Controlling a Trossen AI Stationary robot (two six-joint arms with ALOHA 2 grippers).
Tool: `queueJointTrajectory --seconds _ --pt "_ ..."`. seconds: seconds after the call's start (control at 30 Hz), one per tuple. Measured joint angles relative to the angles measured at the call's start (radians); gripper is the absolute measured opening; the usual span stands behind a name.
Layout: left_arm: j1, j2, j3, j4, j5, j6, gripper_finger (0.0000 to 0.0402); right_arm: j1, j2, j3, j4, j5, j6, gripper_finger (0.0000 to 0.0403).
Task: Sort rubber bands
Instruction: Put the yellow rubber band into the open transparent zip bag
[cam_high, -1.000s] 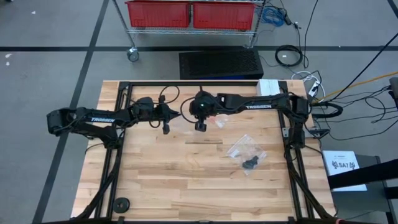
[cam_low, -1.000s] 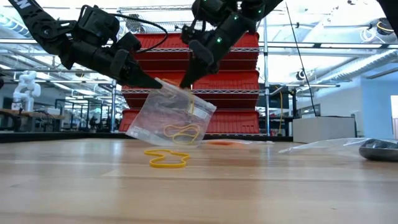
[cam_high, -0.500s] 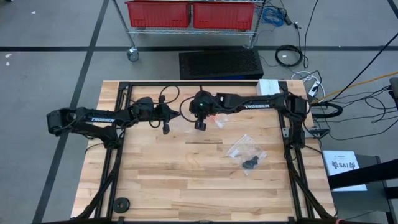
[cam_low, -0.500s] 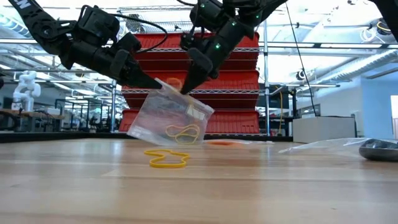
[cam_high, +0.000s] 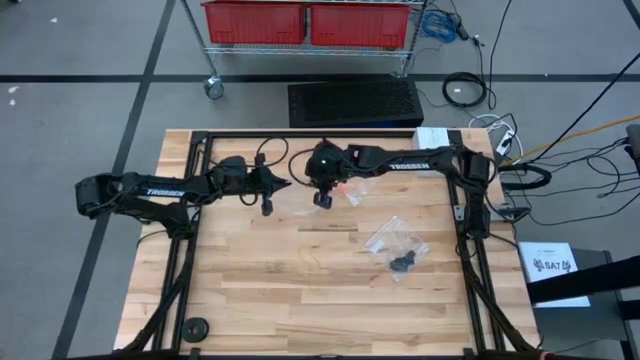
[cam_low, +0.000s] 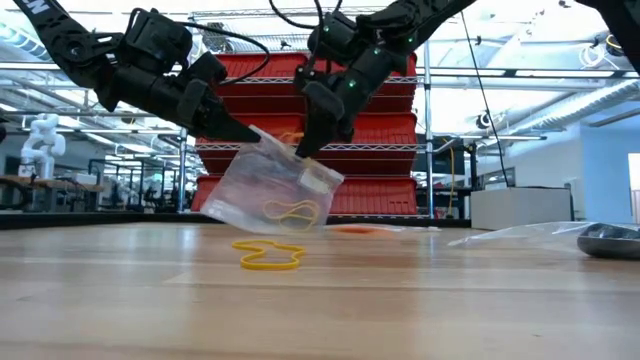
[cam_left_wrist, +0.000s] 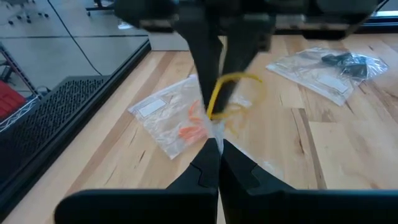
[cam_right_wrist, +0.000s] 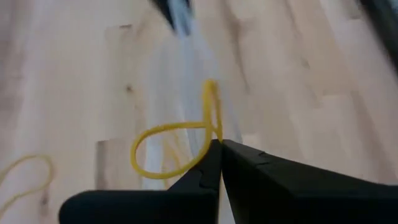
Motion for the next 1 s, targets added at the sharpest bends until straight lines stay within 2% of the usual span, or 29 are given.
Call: queueJointTrajectory --seconds 0.1,0.23,0.53,0.67,0.87,1.0 --pt "0.0 0.0 0.0 0.002 0.001 0.0 0.0002 0.0 0.024 0.001 -0.007 -0.045 0.033 0.0" --pt "0.0 0.0 0.0 0.002 0.007 0.0 0.0002 -0.004 0.043 0.0 -0.034 -0.045 0.1 0.0005" --pt "-0.001 0.0 0.0 0.011 0.062 0.0 0.0002 -0.005 -0.027 0.0 -0.064 -0.041 0.162 0.008" --pt "-0.013 0.0 0.0 0.015 0.07 0.001 0.0002 -0.005 -0.042 0.035 -0.109 -0.042 0.178 0.01" --pt "-0.033 0.0 0.0 0.044 0.086 0.002 0.0002 -0.001 -0.043 0.102 -0.188 -0.048 0.153 0.0103" --pt "-0.034 0.0 0.0 0.043 0.086 0.011 0.0002 0.014 -0.045 0.132 -0.21 -0.041 0.084 0.0082"
